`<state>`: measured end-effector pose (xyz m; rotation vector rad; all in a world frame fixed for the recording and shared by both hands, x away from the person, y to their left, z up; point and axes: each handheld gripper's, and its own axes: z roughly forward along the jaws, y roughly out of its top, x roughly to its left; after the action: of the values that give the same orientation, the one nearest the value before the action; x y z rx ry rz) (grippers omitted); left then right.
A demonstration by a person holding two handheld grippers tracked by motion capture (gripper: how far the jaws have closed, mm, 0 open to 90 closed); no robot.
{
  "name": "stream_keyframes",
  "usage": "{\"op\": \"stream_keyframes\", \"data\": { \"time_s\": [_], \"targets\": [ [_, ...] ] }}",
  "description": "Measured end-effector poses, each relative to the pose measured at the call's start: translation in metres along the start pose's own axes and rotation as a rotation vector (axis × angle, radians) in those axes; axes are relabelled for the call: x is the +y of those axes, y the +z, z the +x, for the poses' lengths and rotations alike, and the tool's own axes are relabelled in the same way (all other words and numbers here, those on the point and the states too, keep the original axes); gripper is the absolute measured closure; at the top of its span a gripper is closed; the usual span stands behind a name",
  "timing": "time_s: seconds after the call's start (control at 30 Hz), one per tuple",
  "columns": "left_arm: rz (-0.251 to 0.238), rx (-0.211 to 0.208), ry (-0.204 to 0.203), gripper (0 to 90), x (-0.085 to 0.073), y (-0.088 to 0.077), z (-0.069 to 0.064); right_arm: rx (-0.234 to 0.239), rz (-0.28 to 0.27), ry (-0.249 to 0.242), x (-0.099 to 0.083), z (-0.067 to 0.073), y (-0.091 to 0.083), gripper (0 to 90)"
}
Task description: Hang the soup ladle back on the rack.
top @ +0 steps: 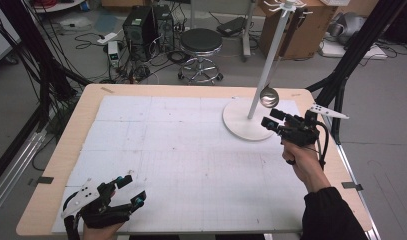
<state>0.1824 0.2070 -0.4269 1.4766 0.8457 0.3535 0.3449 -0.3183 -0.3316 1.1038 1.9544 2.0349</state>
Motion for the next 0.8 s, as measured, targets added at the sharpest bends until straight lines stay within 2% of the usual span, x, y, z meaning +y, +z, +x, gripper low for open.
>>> {"op": "stream_keyframes", "data": {
  "time_s": [0.1,0.27,0.33,0.4,0.47,0.53,0.63,0.7,0.8],
  "targets": [
    [-0.012,-0.002,-0.011,24.1,0.007,0.005,0.006,0.016,-0.014,-0.015,-0.01,0.01,-0.003,15.2],
    [-0.016,-0.029,-0.036,23.8,0.018,0.016,0.015,0.034,-0.023,-0.002,-0.024,0.022,-0.01,15.1],
    [-0.006,-0.035,-0.032,23.7,0.02,0.018,0.017,0.028,-0.014,0.004,-0.03,0.026,-0.012,15.2],
    [-0.01,-0.041,-0.032,23.6,0.021,0.018,0.018,0.043,-0.019,-0.001,-0.039,0.031,-0.015,15.1],
    [-0.01,-0.038,-0.03,23.7,0.02,0.018,0.018,0.031,0.011,-0.016,-0.047,0.036,-0.016,15.2],
    [-0.009,-0.038,-0.027,23.6,0.019,0.017,0.018,0.042,0.023,-0.031,-0.056,0.04,-0.016,15.2],
    [-0.007,-0.038,-0.035,23.0,0.016,0.017,0.019,0.034,0.042,-0.012,-0.068,0.044,-0.016,15.2],
    [-0.001,-0.042,-0.036,22.3,0.014,0.018,0.019,0.045,0.044,-0.004,-0.079,0.046,-0.014,15.2],
    [0.011,-0.052,-0.038,22.0,0.01,0.02,0.02,0.058,0.076,0.001,-0.094,0.046,-0.011,15.3]
  ]
}}
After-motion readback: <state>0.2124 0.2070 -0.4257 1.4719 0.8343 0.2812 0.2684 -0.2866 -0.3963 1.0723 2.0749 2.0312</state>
